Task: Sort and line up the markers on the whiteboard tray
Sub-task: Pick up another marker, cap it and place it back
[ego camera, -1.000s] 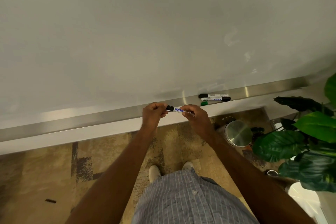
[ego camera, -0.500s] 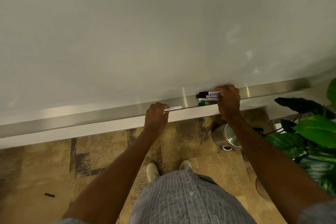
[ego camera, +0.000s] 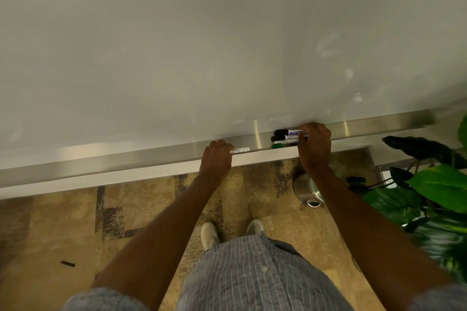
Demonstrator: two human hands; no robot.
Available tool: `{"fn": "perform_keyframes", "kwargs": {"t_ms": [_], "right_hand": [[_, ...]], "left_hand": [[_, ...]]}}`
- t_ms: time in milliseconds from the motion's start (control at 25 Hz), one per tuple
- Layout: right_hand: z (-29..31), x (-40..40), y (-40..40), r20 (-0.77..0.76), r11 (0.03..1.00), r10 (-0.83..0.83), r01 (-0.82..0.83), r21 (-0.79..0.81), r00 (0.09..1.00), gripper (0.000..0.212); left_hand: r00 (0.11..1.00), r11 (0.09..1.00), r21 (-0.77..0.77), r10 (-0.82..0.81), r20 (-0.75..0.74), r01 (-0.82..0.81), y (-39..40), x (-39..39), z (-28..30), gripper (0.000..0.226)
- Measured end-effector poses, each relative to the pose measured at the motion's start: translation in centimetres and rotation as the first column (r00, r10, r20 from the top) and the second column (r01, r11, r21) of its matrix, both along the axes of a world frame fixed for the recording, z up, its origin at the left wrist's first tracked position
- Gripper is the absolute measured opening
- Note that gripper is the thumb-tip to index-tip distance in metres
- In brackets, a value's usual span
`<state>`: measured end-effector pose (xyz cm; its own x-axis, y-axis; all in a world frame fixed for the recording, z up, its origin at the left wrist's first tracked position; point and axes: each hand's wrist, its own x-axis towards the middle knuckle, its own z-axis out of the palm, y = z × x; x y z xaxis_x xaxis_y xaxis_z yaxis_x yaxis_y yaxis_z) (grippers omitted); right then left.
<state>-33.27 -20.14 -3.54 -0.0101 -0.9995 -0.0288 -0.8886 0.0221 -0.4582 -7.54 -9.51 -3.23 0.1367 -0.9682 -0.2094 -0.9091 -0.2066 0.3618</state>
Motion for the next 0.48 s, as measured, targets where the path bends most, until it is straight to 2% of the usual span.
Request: {"fn": "perform_keyframes", "kwargs": {"t_ms": [120, 200, 320, 480], "right_hand": [[0.0, 0.8, 1.4, 0.010, 0.998, 0.037, -0.036, -0.047, 0.999, 0.027], [-0.3, 1.8, 2.9, 0.046, 0.981, 0.194, -0.192, -0.027, 0.980, 0.026], [-1.1, 3.2, 4.2, -0.013, 0.909, 0.415, -0.414, 0.041, 0.910, 0.030], [-1.2, 4.3, 4.0, -0.077, 0.886, 0.459, -0.451, 0.105, 0.885, 0.031]], "left_hand": [[1.000, 1.000, 0.013, -0.003, -0.002, 0.003, -0.3, 0.1, -0.3, 0.032], [1.000, 1.000, 0.019, -0.009, 0.005, 0.009, -0.4, 0.2, -0.5, 0.030], [1.000, 1.000, 0.013, -0.014, -0.003, 0.014, -0.5, 0.3, -0.8, 0.028], [0.999, 1.000, 0.005, -0.012, -0.030, 0.012, -0.6, 0.4, -0.9, 0.028]]}}
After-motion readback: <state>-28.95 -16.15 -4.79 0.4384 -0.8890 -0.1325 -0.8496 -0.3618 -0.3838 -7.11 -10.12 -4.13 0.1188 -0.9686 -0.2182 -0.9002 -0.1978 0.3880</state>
